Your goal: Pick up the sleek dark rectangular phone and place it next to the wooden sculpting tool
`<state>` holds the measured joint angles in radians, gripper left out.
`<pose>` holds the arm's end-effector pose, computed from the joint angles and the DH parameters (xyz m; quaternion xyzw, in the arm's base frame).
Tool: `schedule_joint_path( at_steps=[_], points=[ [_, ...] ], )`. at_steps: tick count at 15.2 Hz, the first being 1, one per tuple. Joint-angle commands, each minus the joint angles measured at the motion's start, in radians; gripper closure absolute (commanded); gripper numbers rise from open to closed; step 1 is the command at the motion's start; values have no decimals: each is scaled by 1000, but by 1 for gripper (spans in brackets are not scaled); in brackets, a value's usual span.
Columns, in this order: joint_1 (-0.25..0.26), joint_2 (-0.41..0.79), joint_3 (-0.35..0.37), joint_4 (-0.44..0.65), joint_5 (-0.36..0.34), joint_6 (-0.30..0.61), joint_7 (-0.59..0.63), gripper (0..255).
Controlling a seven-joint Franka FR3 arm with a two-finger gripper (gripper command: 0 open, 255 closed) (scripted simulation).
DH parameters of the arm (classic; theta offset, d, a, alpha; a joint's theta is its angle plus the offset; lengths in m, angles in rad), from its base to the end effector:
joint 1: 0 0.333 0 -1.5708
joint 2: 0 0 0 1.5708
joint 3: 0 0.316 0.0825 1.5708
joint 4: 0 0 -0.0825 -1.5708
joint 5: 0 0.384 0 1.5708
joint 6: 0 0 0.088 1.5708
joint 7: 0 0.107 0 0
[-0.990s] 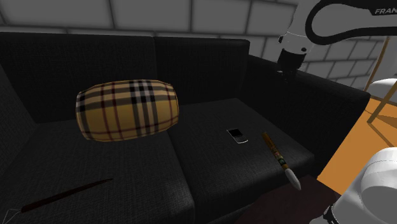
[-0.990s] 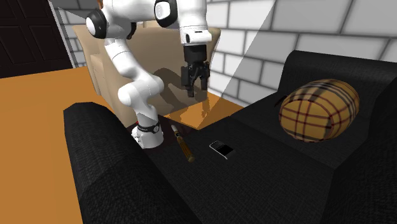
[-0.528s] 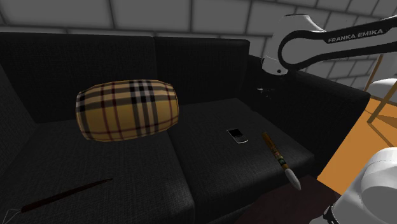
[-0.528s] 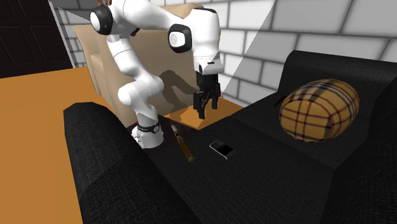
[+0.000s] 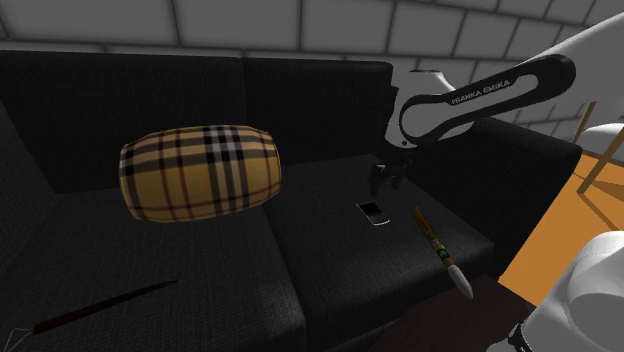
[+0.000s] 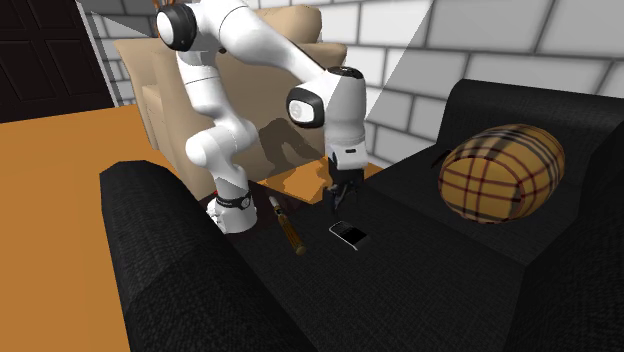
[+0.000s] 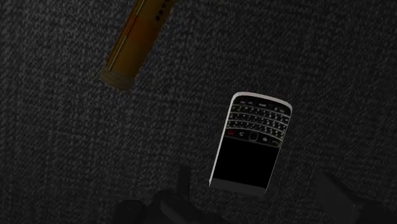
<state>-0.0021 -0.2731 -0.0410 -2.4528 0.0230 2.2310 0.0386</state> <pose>0.4494 -0.0188 0.4051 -0.9985 0.0470 -0.0255 0.0148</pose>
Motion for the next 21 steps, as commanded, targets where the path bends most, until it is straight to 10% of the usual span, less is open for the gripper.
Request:
schedule_joint_path(
  at_steps=[1, 18, 19, 21],
  points=[
    [8, 75, 5, 6, 23, 61, 18, 0],
    [16, 200, 8, -19, 51, 206, 17, 0],
    [16, 200, 8, -19, 51, 206, 17, 255],
    [16, 200, 8, -19, 51, 206, 17, 255]
  ],
)
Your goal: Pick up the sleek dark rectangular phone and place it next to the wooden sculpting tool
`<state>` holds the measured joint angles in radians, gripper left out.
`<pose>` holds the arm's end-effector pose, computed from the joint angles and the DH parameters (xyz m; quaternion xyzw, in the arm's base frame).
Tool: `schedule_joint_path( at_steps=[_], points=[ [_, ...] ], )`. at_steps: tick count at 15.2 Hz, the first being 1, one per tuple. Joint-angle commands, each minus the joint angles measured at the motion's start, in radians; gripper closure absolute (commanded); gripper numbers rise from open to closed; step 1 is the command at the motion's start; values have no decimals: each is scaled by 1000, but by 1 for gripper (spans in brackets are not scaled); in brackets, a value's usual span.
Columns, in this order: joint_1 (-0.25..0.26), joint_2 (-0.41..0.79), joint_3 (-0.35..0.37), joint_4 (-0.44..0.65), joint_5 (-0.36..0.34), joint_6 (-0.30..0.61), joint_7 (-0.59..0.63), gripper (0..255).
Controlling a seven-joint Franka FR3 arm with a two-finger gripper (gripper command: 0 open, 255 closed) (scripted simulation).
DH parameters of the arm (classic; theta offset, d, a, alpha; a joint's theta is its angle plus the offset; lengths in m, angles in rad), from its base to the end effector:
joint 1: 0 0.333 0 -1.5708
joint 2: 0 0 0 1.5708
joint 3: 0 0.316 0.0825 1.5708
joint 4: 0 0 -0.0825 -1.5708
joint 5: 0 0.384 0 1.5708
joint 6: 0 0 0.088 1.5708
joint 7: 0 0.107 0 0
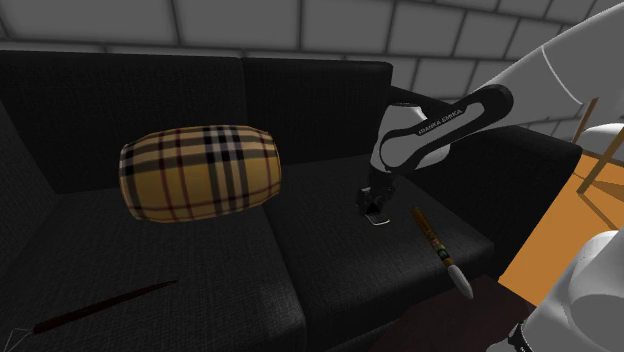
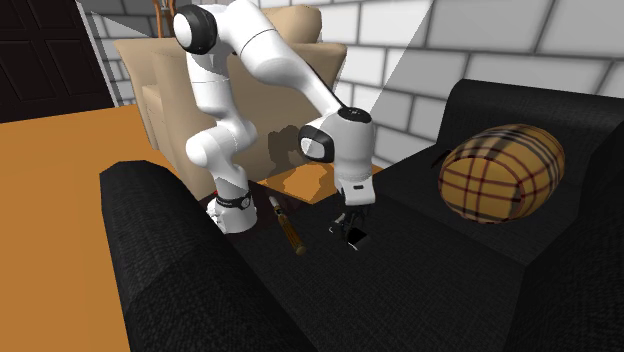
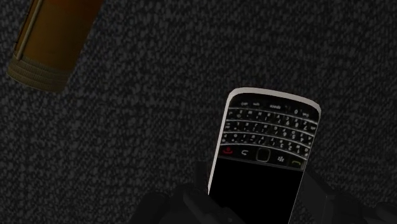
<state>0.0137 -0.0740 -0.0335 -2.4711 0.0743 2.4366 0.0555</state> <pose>0.4719 -0.0091 0.3243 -0.9973 0.0654 -0.0192 0.0262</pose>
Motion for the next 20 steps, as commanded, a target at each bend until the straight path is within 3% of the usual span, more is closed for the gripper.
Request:
schedule_joint_path(
  at_steps=[1, 7, 20],
  points=[
    [0, 2, 0, -1, 0, 0, 0, 255],
    [0, 1, 0, -1, 0, 0, 0, 255],
    [-3, -113, 1, 73, -17, -187, 18, 255]
  ],
)
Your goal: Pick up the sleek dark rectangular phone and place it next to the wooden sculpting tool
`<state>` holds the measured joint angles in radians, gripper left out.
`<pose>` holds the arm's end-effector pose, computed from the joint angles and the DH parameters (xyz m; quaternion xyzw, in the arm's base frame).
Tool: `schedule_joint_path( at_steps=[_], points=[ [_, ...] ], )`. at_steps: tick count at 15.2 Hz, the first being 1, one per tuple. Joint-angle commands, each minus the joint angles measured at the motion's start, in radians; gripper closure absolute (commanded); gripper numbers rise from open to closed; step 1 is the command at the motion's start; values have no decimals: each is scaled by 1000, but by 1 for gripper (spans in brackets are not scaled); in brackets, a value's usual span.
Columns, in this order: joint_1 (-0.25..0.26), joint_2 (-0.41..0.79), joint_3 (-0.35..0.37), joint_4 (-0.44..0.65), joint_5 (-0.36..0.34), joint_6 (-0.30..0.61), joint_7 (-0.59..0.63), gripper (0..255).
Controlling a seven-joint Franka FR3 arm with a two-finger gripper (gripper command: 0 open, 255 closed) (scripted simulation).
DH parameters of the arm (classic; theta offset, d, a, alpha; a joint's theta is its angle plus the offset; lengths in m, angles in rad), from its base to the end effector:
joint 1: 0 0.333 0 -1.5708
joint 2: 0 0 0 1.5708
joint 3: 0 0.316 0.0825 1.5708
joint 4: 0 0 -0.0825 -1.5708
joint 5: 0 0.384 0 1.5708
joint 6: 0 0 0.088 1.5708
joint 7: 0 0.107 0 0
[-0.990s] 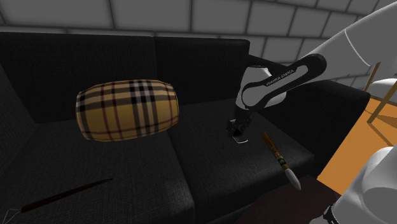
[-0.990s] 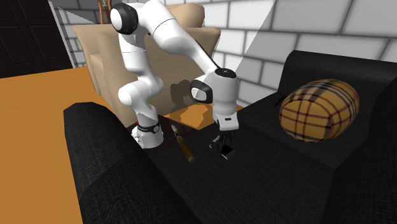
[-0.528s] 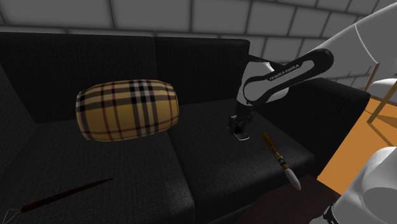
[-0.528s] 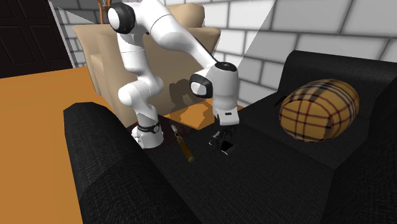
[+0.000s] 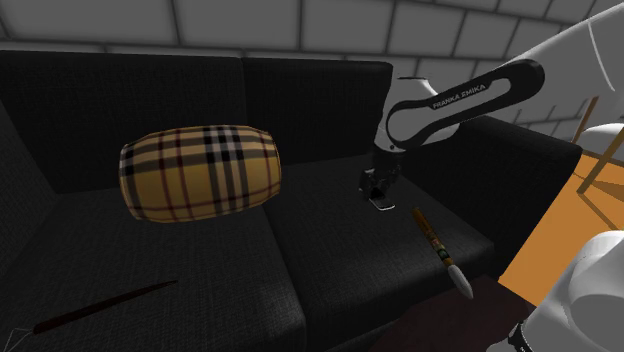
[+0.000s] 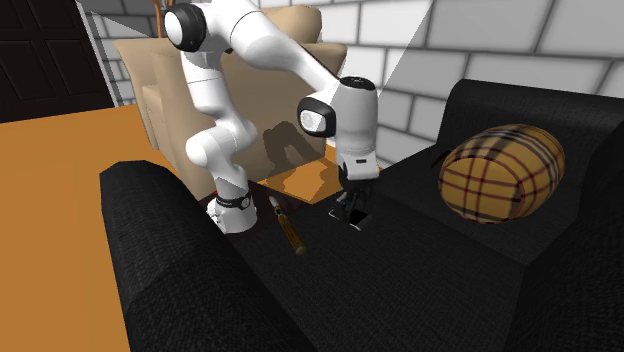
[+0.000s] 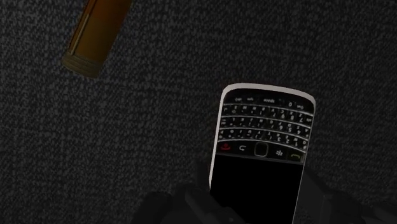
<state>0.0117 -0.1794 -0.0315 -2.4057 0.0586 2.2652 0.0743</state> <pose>0.4716 -0.0079 0.3865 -0.9974 0.0651 -0.0186 0.0262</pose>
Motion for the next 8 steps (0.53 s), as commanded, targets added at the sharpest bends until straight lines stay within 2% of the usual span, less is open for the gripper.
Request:
schedule_joint_path(
  at_steps=[1, 4, 8],
  points=[
    [-1, -15, -1, 15, -2, -30, 1, 255],
    [-2, -34, -1, 38, -5, -72, 4, 255],
    [44, -46, 64, 29, 7, -70, 106, 255]
  ],
)
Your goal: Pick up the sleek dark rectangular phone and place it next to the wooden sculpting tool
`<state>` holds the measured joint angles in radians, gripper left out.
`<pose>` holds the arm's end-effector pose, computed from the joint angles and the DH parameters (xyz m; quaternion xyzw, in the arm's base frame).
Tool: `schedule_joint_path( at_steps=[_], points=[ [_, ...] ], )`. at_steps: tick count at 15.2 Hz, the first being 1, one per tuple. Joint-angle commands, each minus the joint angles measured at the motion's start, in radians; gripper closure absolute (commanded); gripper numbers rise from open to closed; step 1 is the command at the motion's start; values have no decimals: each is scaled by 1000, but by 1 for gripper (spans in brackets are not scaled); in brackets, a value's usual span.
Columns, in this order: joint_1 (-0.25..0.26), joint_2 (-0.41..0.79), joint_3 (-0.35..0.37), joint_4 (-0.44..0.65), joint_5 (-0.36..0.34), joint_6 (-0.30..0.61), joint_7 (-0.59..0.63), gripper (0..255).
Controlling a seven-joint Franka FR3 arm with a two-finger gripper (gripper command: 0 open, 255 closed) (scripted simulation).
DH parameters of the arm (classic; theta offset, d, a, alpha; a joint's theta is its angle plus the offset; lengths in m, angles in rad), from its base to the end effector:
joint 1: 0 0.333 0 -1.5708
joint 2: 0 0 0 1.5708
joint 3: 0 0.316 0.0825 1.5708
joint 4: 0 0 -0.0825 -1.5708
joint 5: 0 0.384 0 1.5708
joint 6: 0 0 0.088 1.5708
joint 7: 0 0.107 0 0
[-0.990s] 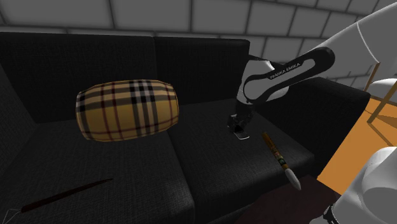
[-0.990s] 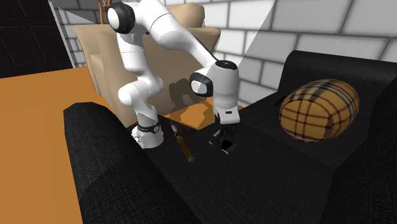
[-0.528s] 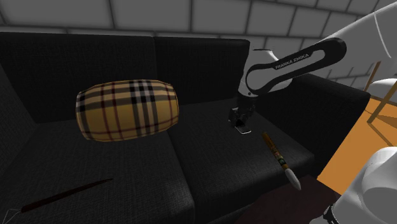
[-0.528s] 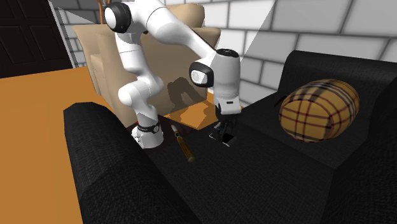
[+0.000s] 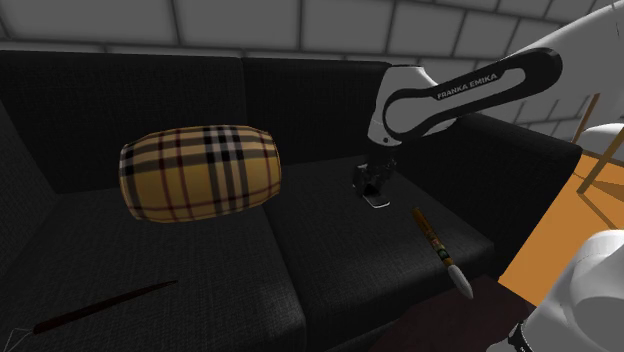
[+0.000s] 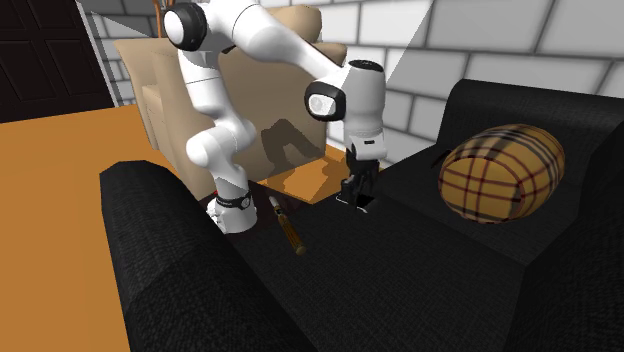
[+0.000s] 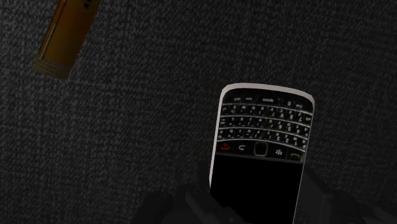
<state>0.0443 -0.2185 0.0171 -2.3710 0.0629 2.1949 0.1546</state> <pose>0.4697 0.0312 0.4142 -0.9974 0.0645 -0.0185 0.0262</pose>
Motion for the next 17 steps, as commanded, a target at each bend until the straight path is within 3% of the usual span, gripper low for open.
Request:
schedule_joint_path(
  at_steps=[1, 9, 17],
  points=[
    [22, -7, 32, -6, 6, 1, 51, 255],
    [109, 29, 163, 42, 21, 1, 259, 255],
    [188, 131, 283, 161, -4, -10, 475, 255]
  ],
)
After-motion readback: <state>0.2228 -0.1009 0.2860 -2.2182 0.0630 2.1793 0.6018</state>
